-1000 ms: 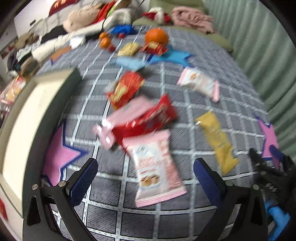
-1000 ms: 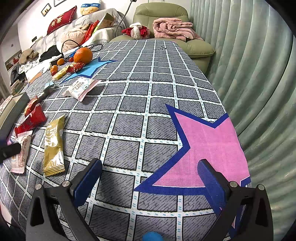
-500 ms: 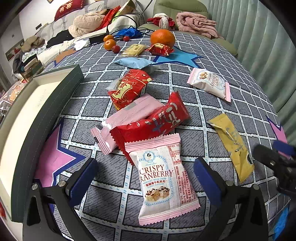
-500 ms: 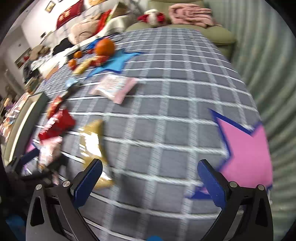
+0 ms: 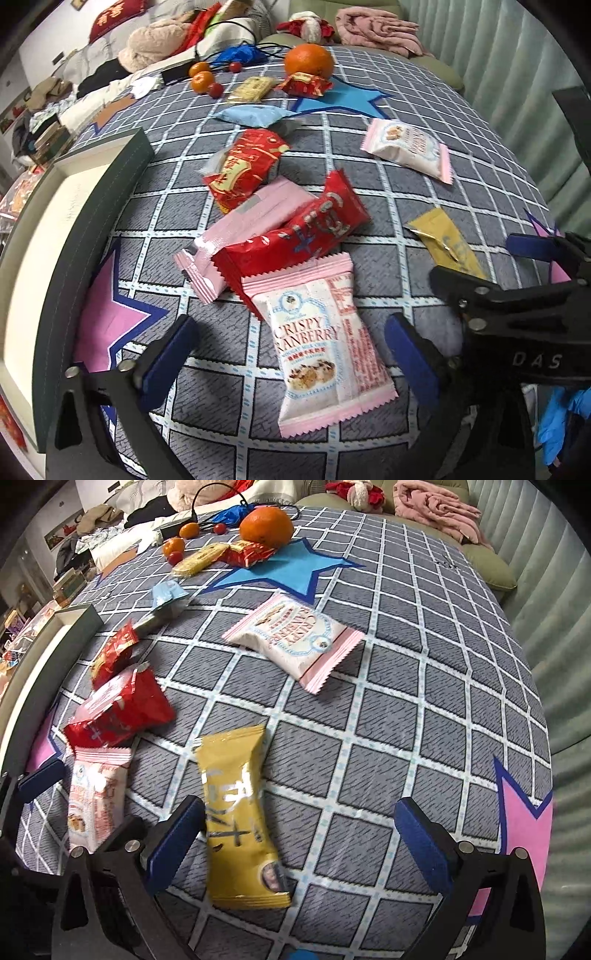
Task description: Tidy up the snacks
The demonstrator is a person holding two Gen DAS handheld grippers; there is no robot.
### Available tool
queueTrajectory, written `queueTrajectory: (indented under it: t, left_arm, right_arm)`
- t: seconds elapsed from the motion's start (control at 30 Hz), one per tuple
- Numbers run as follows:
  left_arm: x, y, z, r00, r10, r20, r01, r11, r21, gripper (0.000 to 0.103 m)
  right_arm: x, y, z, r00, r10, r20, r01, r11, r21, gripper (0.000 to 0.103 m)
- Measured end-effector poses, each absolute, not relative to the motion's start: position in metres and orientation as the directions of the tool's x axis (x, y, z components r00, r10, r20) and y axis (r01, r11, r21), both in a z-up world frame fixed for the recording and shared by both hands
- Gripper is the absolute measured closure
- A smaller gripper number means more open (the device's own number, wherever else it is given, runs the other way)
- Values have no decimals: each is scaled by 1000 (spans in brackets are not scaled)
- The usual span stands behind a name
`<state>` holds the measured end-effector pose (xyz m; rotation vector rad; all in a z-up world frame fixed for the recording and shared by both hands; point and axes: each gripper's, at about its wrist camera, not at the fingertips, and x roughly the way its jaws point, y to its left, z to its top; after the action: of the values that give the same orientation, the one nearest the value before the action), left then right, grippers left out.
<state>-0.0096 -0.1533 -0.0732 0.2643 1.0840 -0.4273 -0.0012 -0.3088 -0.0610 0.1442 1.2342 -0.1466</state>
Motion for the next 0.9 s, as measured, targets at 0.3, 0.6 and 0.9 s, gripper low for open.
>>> queueTrajectory:
  t: [0.3, 0.6, 0.9]
  left_arm:
    - [-22, -152, -63, 380, -266, -886, 541, 841, -21, 59]
    - [-28, -109, -63, 394, -267, -880, 538, 843, -14, 57]
    - [-30, -107, -69, 417, -275, -866, 544, 839, -4, 21]
  right_arm:
    - [-9, -286, -51, 355, -16, -935, 123, 992, 30, 64]
    - [-45, -268, -49, 355, -12, -935, 97, 995, 24, 64]
    - [-32, -280, -51, 335, -31, -942, 160, 987, 25, 33]
